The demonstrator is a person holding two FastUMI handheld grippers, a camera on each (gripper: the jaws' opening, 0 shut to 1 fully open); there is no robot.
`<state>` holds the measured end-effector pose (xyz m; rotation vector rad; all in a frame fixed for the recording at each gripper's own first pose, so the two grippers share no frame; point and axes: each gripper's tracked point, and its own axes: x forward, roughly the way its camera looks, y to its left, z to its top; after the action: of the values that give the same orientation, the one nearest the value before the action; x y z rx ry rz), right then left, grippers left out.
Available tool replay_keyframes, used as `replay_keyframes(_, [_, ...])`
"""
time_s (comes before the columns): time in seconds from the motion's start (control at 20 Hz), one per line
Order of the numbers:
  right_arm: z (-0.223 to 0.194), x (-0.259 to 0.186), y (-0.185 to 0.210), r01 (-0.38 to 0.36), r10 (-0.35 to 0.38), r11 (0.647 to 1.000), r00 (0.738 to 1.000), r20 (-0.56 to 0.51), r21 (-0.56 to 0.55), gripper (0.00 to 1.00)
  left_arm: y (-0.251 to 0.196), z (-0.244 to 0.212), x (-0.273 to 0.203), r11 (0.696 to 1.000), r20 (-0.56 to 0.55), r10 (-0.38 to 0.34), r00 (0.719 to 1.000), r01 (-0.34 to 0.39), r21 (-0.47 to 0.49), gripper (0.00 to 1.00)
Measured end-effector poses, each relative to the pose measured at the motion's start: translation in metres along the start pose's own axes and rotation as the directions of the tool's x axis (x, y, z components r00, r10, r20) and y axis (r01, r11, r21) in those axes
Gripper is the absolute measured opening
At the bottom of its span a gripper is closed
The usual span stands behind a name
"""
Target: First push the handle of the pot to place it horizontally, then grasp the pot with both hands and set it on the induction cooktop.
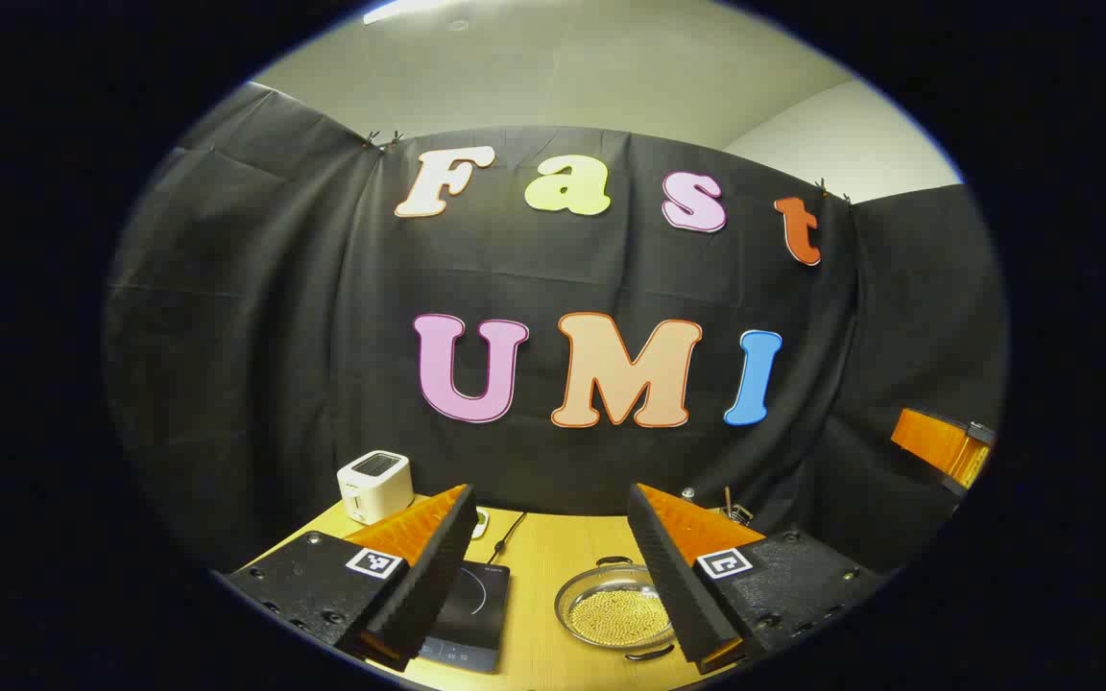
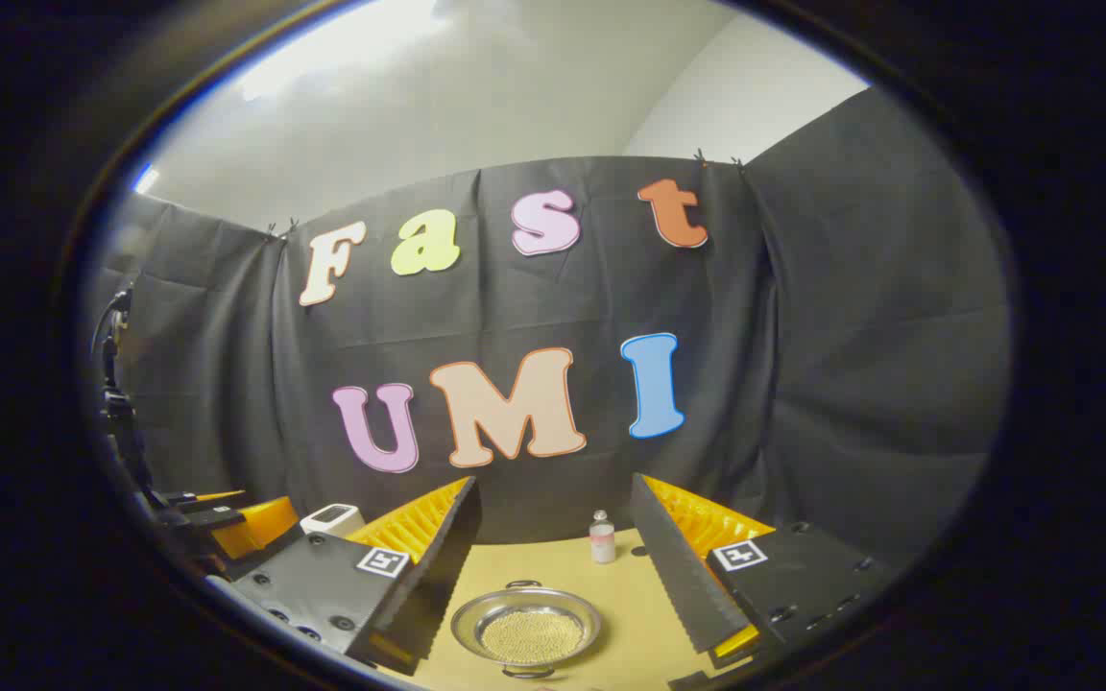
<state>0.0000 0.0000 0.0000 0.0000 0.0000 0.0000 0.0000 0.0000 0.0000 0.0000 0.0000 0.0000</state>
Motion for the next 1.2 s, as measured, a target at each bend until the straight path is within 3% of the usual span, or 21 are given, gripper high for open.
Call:
replay_keyframes(0.7, [-0.010,0.001,0.003,-0.009,0.008,1.000,0.999,-0.035,-0.024,0.92,0.007,-0.002,-0.001,1.000,-0.011,0.009,1.000,-0.009,0.011,0.92])
replay_keyframes(0.75, [-0.010,0.000,0.005,-0.012,0.011,1.000,0.999,-0.036,-0.019,0.92,0.009,-0.003,-0.002,1.000,-0.010,0.009,1.000,-0.009,0.011,0.96])
replay_keyframes(0.8, [-0.010,-0.003,0.009,-0.014,0.014,1.000,0.999,-0.038,-0.014,0.92,0.012,-0.002,-0.003,1.000,-0.010,0.010,1.000,-0.010,0.013,0.92])
replay_keyframes(1.0, [-0.023,-0.007,0.021,-0.020,0.018,0.999,0.998,-0.061,-0.026,0.92,0.020,-0.007,-0.008,1.000,-0.012,0.001,1.000,-0.001,0.016,0.96])
replay_keyframes(1.15, [-0.035,-0.012,0.037,-0.027,0.026,1.000,0.996,-0.088,-0.014,0.92,0.026,-0.010,-0.012,1.000,-0.014,-0.013,1.000,0.013,0.003,0.93])
replay_keyframes(1.2, [-0.041,-0.013,0.042,-0.027,0.027,1.000,0.994,-0.102,-0.005,0.82,0.029,-0.013,-0.014,1.000,-0.021,-0.017,1.000,0.017,0.001,0.93])
